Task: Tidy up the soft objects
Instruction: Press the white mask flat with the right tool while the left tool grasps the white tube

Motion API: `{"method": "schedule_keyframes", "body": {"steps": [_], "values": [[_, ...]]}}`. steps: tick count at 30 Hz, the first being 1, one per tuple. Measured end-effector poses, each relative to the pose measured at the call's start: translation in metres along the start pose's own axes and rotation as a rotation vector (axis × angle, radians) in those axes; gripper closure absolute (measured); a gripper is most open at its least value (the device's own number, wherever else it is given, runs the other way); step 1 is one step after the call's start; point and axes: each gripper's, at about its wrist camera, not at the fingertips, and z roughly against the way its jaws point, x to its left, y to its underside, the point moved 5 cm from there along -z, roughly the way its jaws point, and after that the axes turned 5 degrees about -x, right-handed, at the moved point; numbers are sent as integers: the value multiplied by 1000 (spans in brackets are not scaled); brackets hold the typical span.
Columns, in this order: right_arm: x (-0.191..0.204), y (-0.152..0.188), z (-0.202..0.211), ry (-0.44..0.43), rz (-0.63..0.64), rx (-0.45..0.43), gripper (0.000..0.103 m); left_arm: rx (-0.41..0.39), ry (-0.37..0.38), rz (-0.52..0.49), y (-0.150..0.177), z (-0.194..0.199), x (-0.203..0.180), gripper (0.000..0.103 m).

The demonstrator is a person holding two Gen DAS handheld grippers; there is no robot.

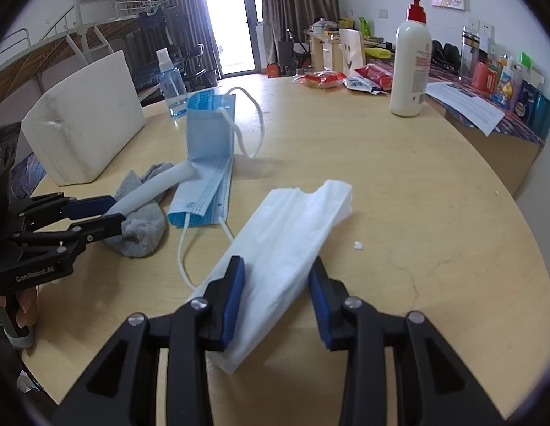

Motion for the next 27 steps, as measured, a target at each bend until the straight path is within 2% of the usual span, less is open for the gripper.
{"method": "schedule_keyframes", "body": {"steps": [3, 6, 9, 12, 16, 18, 23, 24, 25, 27], "values": [[0, 0, 0, 2, 2, 0, 62, 7, -25, -38, 1, -2, -4, 66], [0, 0, 0, 1, 1, -1, 62, -4, -26, -37, 1, 1, -2, 80], [0, 0, 0, -2, -2, -1, 62, -11, -15, -28, 1, 3, 1, 83], [-1, 0, 0, -1, -4, 0, 62, -4, -19, -33, 1, 2, 2, 83], [-1, 0, -1, 0, -2, -1, 62, 9, -48, -64, 2, -1, 1, 74], [-1, 0, -1, 1, 0, -2, 62, 8, -53, -62, 1, -1, 0, 74], [0, 0, 0, -7, -8, -5, 62, -9, -38, -66, -2, 3, -2, 90], [-1, 0, 0, -11, -14, -7, 63, -15, -30, -66, -2, 5, -2, 91], [-3, 0, 0, -13, -24, -9, 71, -21, -16, -65, -2, 6, -3, 91], [-6, -1, 0, -24, -43, -11, 75, -41, -16, -69, -4, 11, -5, 91]]}}
